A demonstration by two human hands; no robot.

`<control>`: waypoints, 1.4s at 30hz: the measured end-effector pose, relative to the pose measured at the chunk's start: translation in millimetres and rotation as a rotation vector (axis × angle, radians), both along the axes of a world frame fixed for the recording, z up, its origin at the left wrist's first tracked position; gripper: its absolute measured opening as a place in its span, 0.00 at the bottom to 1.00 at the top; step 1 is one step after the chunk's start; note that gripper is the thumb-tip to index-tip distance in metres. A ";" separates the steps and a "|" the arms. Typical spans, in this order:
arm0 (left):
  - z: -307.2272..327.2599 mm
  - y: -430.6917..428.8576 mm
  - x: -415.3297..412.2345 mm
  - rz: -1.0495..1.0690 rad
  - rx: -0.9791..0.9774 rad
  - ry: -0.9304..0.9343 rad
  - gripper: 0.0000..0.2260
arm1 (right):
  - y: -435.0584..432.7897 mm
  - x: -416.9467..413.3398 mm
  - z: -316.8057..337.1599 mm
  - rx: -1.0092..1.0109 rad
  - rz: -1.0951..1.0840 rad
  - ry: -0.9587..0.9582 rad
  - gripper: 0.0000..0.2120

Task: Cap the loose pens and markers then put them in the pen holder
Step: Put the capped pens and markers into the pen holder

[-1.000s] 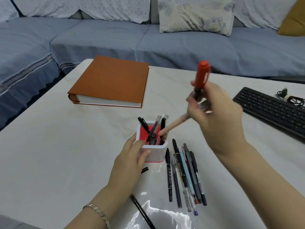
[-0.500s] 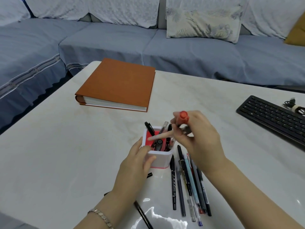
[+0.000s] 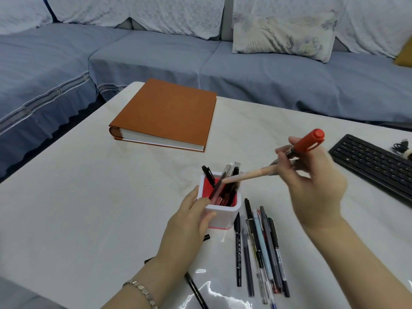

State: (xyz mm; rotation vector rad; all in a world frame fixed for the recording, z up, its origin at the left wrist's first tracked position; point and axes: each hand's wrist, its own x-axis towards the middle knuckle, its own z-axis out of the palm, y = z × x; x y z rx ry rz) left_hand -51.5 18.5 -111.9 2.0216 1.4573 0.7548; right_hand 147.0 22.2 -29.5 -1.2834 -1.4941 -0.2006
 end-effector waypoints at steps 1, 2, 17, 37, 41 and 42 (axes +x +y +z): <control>0.2 0.1 0.0 -0.001 0.002 0.002 0.08 | -0.4 5.3 2.3 0.022 -0.004 -0.073 0.07; 0.2 0.0 0.2 -0.001 0.001 0.003 0.08 | -0.6 9.7 3.7 0.038 -0.004 -0.122 0.07; 0.6 1.6 0.1 -0.012 0.028 0.022 0.07 | -0.4 -7.1 -1.0 -0.398 0.332 0.063 0.06; -0.1 3.7 -0.8 -0.005 0.039 0.032 0.08 | -0.1 -53.8 -72.0 -0.350 0.123 0.111 0.21; 9.8 5.7 -1.9 -0.008 -0.004 -0.009 0.08 | -11.0 -42.8 -62.4 -0.779 0.378 0.423 0.52; 14.7 5.5 -1.2 -0.014 -0.007 -0.024 0.07 | -11.4 -39.7 -59.2 -0.868 0.429 0.428 0.56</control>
